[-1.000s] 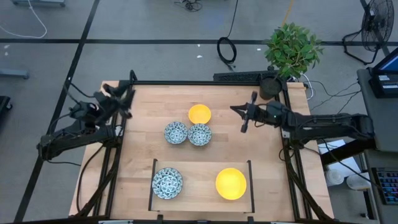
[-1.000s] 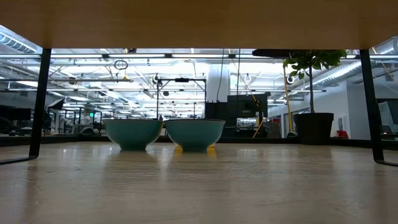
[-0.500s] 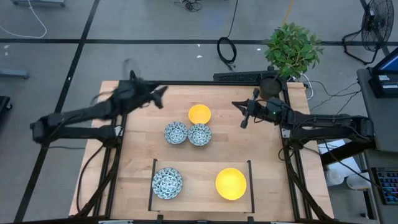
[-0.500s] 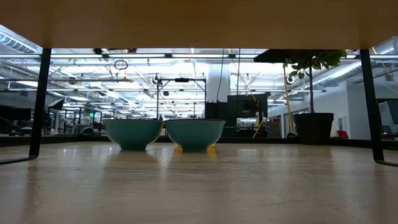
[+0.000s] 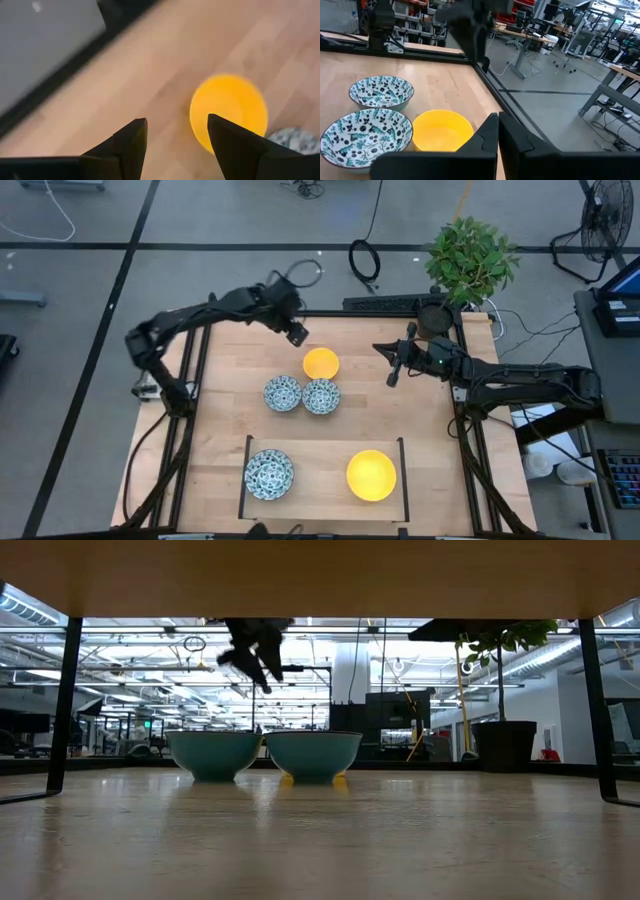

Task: Pick & Place Mini bowls
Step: Stack the yellow bowl on the yellow bowl on the shelf

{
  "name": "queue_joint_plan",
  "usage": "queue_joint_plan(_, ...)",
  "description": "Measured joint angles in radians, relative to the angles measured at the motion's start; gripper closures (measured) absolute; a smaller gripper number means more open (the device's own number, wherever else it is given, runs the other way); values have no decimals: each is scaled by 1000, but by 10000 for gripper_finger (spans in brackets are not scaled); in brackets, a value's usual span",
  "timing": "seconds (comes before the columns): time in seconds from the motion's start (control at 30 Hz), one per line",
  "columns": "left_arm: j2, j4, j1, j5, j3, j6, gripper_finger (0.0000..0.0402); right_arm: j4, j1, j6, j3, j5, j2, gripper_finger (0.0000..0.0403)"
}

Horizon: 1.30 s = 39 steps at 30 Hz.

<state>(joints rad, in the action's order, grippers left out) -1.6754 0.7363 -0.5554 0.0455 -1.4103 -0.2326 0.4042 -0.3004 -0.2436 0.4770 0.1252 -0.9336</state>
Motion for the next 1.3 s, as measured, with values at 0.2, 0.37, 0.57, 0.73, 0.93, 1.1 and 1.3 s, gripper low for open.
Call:
queue_joint_plan(0.2,-139,21,25,66,-26,12,190,-18,1,0,0,0,0,403)
queue_joint_plan(0.37,-204,18,55,95,-26,5,190,-28,1,-2,0,0,0,403)
queue_joint_plan(0.57,-256,19,93,94,-26,26,190,-28,1,-3,0,0,0,403)
queue_joint_plan(0.73,-288,18,115,85,-26,20,190,-28,1,-3,0,0,0,403)
queue_joint_plan(0.93,-323,17,115,56,-26,11,190,-28,1,-2,0,0,0,403)
queue_joint_plan(1.1,-330,13,111,25,-26,2,190,-28,1,4,0,0,0,403)
queue_joint_plan(1.3,-321,12,111,24,-26,2,199,-28,1,4,0,0,0,403)
